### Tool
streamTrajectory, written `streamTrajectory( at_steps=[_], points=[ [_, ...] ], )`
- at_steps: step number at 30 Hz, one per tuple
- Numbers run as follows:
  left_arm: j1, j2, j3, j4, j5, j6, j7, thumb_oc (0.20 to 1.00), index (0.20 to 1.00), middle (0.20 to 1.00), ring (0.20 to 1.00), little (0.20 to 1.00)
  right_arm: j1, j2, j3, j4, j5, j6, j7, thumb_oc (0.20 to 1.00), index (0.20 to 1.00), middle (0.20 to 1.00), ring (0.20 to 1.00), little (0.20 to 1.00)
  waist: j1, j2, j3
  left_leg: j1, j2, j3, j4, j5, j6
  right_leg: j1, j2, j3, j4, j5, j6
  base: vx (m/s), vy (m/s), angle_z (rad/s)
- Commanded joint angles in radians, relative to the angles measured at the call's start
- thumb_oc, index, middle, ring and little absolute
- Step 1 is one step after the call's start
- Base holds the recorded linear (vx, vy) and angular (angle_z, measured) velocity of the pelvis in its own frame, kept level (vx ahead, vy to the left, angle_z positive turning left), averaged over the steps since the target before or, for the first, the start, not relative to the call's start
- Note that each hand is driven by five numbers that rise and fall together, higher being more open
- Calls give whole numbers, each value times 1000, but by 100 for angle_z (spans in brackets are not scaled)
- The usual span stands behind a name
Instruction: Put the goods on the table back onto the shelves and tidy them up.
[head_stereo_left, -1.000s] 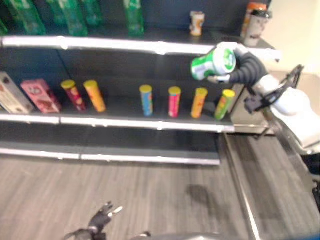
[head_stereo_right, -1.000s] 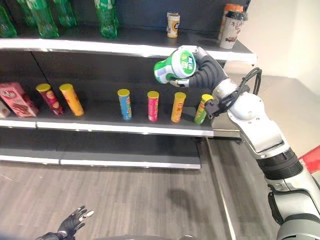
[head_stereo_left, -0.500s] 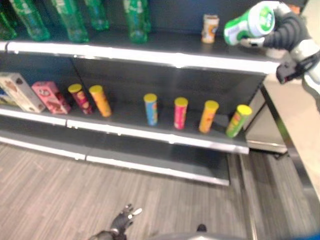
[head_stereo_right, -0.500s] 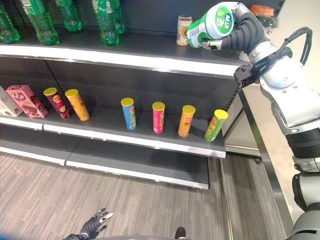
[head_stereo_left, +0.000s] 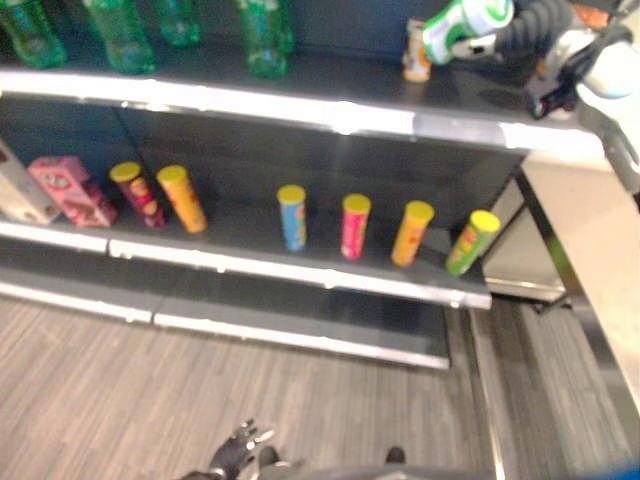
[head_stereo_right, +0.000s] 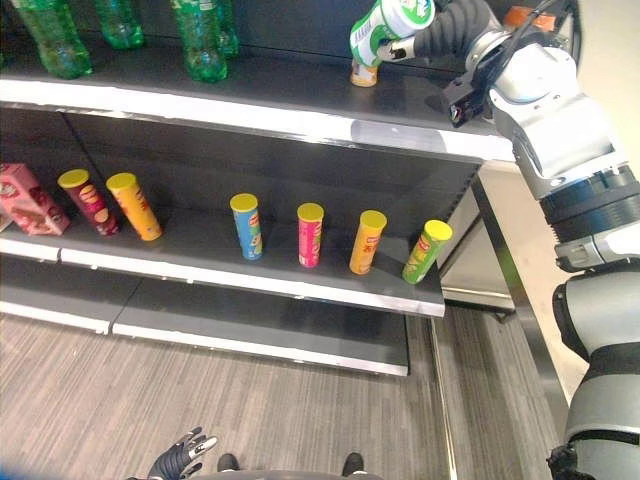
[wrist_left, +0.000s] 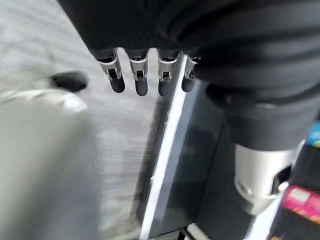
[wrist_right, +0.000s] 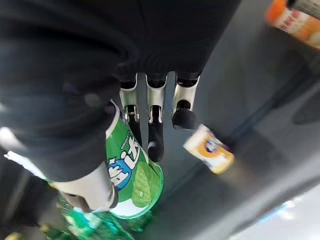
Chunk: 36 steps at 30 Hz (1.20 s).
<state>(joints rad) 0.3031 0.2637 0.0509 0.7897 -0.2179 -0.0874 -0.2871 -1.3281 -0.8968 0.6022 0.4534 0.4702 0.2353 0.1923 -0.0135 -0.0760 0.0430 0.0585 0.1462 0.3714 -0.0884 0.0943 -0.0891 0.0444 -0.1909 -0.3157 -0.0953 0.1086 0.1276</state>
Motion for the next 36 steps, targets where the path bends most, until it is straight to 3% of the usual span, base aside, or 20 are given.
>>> streamTrajectory(
  at_steps=[1, 5, 10, 17, 36],
  points=[
    [0, 62, -16, -26, -24, -31, -8, 1000, 1000, 1000, 1000, 1000, -187, 7, 48, 121, -32, 3, 34, 200, 200, 200, 200, 200, 40, -17, -43, 45, 3, 22, 1, -50, -65, 43, 22, -66, 8, -36, 13, 11, 55, -2],
    [-16, 64, -26, -10, -19, -31, -1, 1000, 1000, 1000, 1000, 1000, -259, 41, 92, 262, -47, 20, 88, 200, 200, 200, 200, 200, 40, -16, -57, 33, -14, 30, 1, -58, -53, 42, 2, -74, 8, -29, 27, 38, 81, -10],
    [-34, 65, -37, 10, -16, -29, -3, 1000, 1000, 1000, 1000, 1000, -328, 40, 142, 484, -94, 72, 238, 200, 200, 200, 200, 200, 49, -23, -68, 13, -28, 17, 1, -61, -46, 51, -12, -98, 8, -29, 39, 43, 50, 6],
    [-20, 67, -48, 42, 8, -30, -18, 1000, 1000, 1000, 1000, 1000, -386, 7, 213, 587, -119, 124, 411, 200, 200, 200, 200, 200, 69, -43, -81, 3, -27, 11, 1, -59, -51, 59, -12, -125, 8, -33, 49, 37, 10, 8],
    [-21, 81, -66, 53, 11, -34, -24, 1000, 1000, 1000, 1000, 1000, -433, 83, 218, 754, -327, 109, 444, 200, 200, 200, 200, 200, 135, -67, -77, -40, -22, -48, 1, -37, -59, 68, -1, -180, 8, -34, 49, 10, -9, 10]
  ],
)
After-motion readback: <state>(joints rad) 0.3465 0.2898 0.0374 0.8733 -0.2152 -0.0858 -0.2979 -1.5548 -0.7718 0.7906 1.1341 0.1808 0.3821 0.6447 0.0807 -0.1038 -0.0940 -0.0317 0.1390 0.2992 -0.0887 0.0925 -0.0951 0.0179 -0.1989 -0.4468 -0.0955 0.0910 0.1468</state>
